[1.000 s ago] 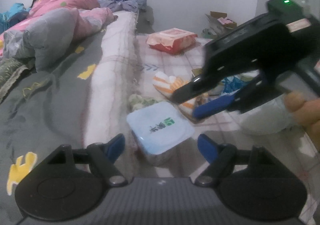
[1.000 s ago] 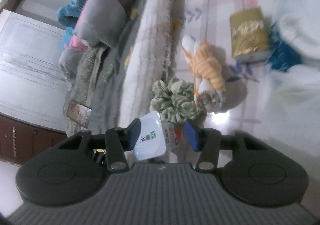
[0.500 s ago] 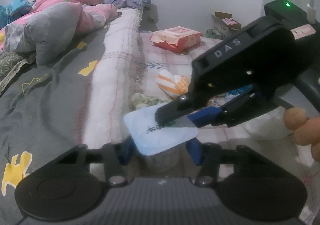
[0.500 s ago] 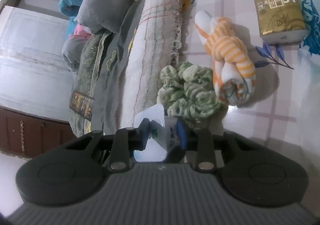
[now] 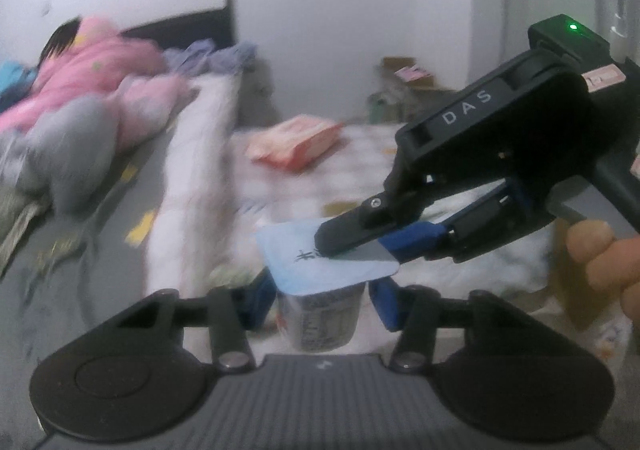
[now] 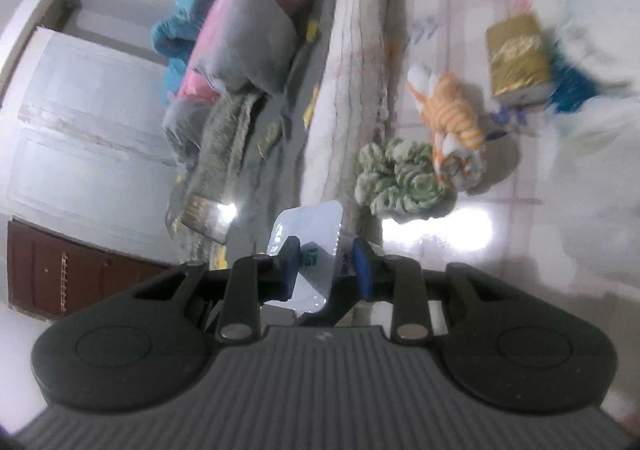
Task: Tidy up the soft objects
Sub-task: 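Lift the white container with the right gripper and carry it into the box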
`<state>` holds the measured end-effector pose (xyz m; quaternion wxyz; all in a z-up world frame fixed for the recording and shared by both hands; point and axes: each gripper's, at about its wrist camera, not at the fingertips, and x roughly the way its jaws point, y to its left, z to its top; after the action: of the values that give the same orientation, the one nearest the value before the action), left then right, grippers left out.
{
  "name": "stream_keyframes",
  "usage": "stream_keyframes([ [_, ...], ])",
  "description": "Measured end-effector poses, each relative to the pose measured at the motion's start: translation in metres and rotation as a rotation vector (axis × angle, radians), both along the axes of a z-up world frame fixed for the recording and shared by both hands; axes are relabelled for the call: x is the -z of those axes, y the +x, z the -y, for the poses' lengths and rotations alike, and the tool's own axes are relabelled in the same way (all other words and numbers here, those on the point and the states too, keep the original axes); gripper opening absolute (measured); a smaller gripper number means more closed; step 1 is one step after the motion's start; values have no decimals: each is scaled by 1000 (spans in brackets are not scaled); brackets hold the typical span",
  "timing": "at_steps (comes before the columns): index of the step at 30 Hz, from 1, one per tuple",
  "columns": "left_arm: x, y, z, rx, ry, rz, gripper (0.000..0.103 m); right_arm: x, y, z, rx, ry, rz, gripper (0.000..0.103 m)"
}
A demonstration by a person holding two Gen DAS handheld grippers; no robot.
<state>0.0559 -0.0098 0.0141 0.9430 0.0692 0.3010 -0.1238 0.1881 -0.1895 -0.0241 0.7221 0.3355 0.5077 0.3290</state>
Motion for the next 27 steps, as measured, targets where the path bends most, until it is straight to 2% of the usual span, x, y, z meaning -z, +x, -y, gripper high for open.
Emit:
stream_keyframes([
  [8, -43, 3, 93, 208, -39, 60, 52, -62, -42, 115, 190, -25, 108, 28],
  [14, -50, 9, 181, 403, -54, 39, 53, -85, -78, 210, 359, -87, 118, 30],
  [18, -39, 13, 232, 511, -38, -41, 53, -77, -98, 263, 442, -128, 68, 31],
  [21, -25, 16, 259, 567, -13, -108, 53, -61, -106, 290, 480, -142, 11, 31],
  [27, 4, 31, 286, 610, 18, -260, 53, -21, -105, 321, 490, -141, -111, 31],
])
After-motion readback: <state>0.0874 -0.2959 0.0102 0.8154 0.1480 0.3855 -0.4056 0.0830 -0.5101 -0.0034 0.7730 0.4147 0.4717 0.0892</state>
